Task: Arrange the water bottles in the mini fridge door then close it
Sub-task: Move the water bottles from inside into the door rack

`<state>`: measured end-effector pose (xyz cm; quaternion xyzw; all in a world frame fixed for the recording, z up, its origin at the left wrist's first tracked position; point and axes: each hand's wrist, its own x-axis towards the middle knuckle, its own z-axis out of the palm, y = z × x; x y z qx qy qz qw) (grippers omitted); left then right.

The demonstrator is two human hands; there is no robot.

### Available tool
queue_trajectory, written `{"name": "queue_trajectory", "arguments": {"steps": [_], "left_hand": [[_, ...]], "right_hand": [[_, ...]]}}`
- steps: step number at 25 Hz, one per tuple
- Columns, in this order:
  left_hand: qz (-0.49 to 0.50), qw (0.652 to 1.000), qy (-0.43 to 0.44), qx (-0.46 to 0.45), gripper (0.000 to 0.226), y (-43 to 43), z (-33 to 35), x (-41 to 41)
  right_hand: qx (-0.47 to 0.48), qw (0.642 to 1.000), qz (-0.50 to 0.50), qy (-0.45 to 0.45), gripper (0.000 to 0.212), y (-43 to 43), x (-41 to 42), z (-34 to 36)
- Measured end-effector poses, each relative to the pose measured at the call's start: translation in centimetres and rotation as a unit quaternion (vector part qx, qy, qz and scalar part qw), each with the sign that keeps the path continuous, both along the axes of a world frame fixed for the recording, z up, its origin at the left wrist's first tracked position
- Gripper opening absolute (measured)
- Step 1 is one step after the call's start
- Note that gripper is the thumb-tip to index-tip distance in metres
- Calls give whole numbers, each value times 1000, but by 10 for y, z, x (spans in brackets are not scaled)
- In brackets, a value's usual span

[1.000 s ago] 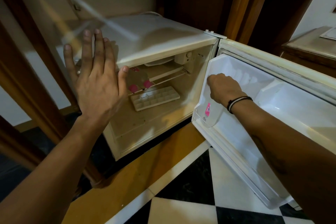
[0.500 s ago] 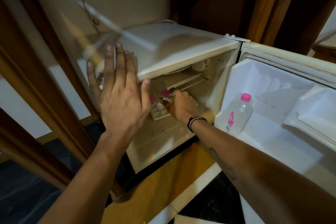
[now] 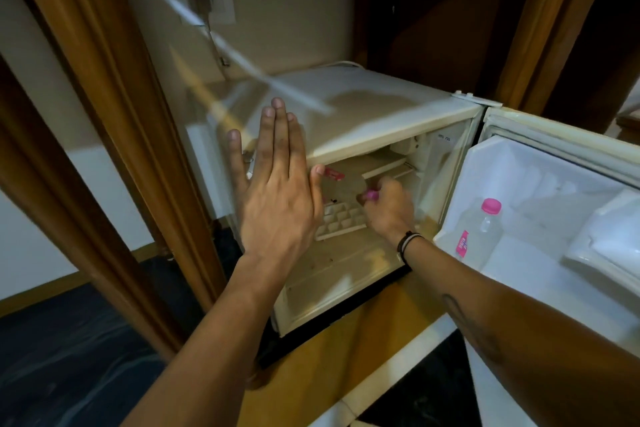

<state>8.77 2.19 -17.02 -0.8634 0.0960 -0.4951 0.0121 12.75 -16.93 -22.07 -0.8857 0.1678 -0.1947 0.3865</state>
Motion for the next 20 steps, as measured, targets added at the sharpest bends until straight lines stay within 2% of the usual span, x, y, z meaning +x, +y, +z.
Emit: {"name": "queue_trajectory", "arguments": {"steps": [4, 7, 9, 13, 20], "left_hand": [[-15, 1000, 16, -20, 71, 2, 3, -2], [-39, 997, 42, -46, 72, 1, 4, -4], [-54, 995, 46, -64, 73, 3, 6, -6], [-65, 994, 52, -76, 76, 5, 8, -7], [-89, 990, 45, -100, 68, 14, 4, -11]], "right_hand": [[34, 995, -5, -90, 15, -45, -51, 37], [-50, 993, 11, -110, 19, -75, -91, 80], [-149, 985, 25, -86, 19, -91, -113, 101], [-273, 962, 25, 6, 15, -122, -142, 126], [-397, 909, 3, 125, 22, -150, -147, 114]]}}
